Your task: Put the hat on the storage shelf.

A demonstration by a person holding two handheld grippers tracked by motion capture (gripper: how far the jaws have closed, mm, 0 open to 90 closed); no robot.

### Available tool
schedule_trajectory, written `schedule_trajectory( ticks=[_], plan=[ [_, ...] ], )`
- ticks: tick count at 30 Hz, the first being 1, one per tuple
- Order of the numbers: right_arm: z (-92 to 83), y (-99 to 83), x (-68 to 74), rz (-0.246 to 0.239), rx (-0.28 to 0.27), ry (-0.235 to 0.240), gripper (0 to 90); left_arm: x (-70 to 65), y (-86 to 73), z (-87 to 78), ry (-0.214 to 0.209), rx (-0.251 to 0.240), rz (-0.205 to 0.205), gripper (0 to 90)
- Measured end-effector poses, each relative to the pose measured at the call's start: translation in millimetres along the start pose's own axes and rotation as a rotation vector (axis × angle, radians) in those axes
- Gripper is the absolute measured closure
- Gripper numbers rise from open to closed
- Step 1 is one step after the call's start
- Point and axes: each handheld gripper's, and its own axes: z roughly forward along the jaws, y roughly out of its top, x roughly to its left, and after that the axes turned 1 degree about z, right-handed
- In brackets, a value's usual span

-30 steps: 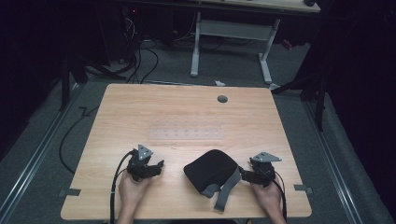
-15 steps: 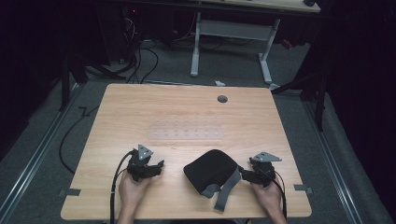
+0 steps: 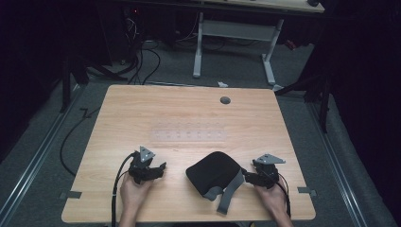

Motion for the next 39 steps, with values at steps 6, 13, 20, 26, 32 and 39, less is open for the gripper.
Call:
schedule_trajectory(
  ticks=[6, 13, 20, 26, 32, 39],
  plan=[
    [-1.4, 0.4, -2.8, 0.007, 0.004, -0.007, 39.9, 0.0, 0.0, 0.0, 0.000, 0.000, 0.000, 30.1],
    [-7.9, -1.6, -8.5, 0.041, -0.005, -0.001, 42.1, 0.0, 0.0, 0.0, 0.000, 0.000, 0.000, 30.1],
    [-21.3, -4.8, -15.3, 0.074, -0.048, -0.001, 45.3, 0.0, 0.0, 0.0, 0.000, 0.000, -0.001, 30.1],
    [-31.5, -5.5, -19.0, 0.097, -0.081, 0.013, 46.3, 0.0, 0.0, 0.0, 0.000, 0.000, 0.000, 30.1],
    [-45.5, -2.9, -18.7, 0.114, -0.143, 0.058, 46.7, 0.0, 0.0, 0.1, 0.000, -0.001, -0.001, 30.1],
    [-57.6, 4.3, -12.4, 0.104, -0.186, 0.111, 46.9, 0.0, 0.0, 0.0, 0.000, 0.000, -0.001, 30.1]
  ],
)
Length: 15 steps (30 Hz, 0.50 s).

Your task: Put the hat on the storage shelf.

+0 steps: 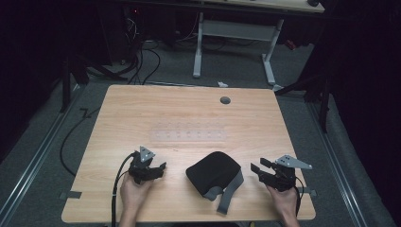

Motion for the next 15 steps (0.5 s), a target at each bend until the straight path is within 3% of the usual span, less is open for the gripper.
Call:
schedule_trajectory(
  ticks=[8, 15],
  plan=[
    [-3.2, 9.1, 12.7, -0.027, -0.011, 0.058, 46.8, 0.0, 0.0, 0.0, 0.000, 0.000, 0.000, 30.1],
    [4.4, 11.0, 22.2, -0.051, 0.014, 0.095, 46.2, 0.0, 0.0, 0.0, 0.000, 0.000, 0.000, 30.1]
  ],
)
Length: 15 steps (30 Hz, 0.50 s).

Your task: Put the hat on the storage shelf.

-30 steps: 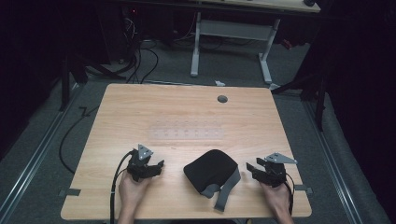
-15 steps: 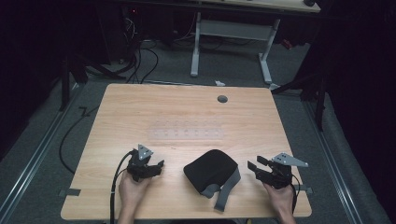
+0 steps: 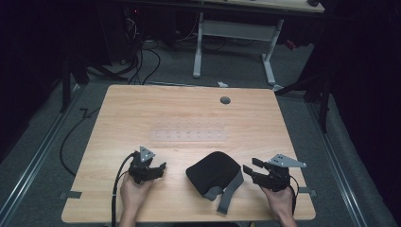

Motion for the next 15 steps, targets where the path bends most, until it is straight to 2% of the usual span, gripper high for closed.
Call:
schedule_trajectory(
  ticks=[15],
  plan=[
    [24.0, 0.9, 12.3, -0.019, 0.057, 0.066, 45.4, 0.0, 0.0, 0.0, 0.000, 0.000, 0.000, 30.0]
  ],
)
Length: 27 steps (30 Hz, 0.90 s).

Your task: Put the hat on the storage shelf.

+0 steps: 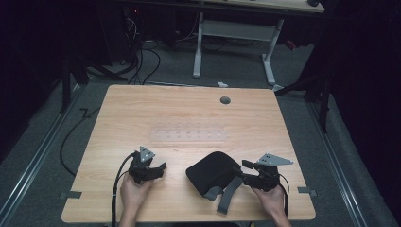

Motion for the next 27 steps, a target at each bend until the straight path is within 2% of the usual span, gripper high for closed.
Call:
schedule_trajectory(
  ticks=[19, 27],
  plan=[
    [32.0, -7.3, 1.0, 0.030, 0.081, 0.065, 45.5, -0.2, -0.1, 0.0, 0.001, 0.000, 0.001, 29.8],
    [41.3, -9.5, 1.7, 0.026, 0.098, 0.086, 46.9, -0.2, -0.1, 0.0, 0.001, 0.000, 0.001, 29.8]
  ],
)
